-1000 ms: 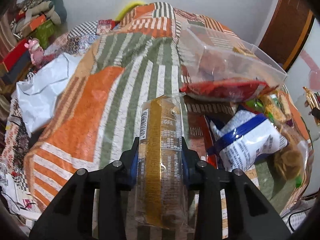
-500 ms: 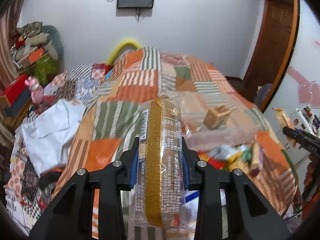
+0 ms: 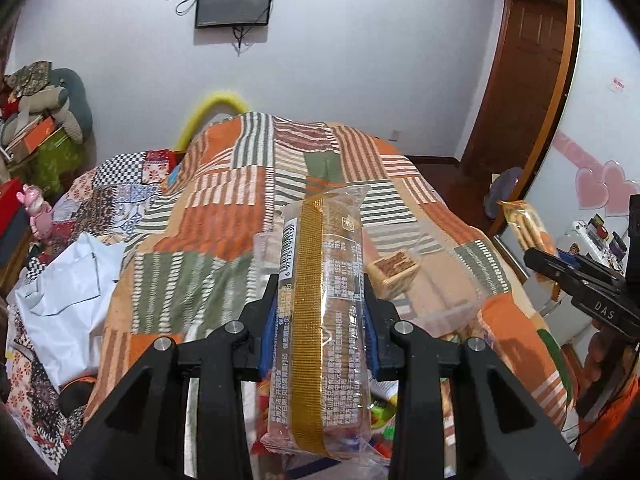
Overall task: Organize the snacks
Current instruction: 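Lift both snacks over the clear box and release them inside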
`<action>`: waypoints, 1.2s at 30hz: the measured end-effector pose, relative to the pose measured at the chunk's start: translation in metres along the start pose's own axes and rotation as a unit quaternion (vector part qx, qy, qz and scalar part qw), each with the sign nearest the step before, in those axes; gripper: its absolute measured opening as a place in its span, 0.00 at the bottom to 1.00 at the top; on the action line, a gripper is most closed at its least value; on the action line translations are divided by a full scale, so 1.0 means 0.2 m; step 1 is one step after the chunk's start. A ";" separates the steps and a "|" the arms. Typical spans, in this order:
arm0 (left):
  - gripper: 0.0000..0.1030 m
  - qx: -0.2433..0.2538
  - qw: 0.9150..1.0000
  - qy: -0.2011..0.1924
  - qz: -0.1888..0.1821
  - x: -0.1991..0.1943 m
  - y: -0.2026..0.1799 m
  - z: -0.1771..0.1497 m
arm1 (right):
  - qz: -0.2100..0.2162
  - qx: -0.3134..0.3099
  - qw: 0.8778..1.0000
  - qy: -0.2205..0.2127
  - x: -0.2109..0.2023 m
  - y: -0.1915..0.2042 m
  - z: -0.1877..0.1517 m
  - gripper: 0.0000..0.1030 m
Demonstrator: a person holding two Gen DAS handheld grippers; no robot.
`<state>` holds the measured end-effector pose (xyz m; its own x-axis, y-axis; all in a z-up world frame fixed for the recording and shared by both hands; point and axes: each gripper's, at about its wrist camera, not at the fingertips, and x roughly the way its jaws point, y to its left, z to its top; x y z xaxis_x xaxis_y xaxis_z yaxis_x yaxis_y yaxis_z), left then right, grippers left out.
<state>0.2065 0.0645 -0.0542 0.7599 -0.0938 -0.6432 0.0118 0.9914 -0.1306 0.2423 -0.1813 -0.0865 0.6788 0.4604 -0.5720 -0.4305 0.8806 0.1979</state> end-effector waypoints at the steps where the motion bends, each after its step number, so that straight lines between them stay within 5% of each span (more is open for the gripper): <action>1: 0.34 0.000 1.000 0.001 -0.003 0.02 -0.01 0.01 | 0.000 0.000 1.000 0.000 0.02 0.00 0.01 0.31; 13: 0.34 -0.012 0.998 0.053 -0.035 0.32 -0.13 0.10 | 0.005 0.005 1.000 0.023 0.20 0.00 0.03 0.31; 36: 0.34 -0.024 0.992 0.121 -0.008 0.72 -0.18 0.10 | 0.006 0.007 0.996 0.093 0.45 0.00 -0.07 0.32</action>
<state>0.3278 0.0173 -0.1273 0.5820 -0.1338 -0.8021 -0.0125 0.9848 -0.1733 0.2961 -0.1416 -0.1494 0.5507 0.4429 -0.7075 -0.4288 0.8774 0.2155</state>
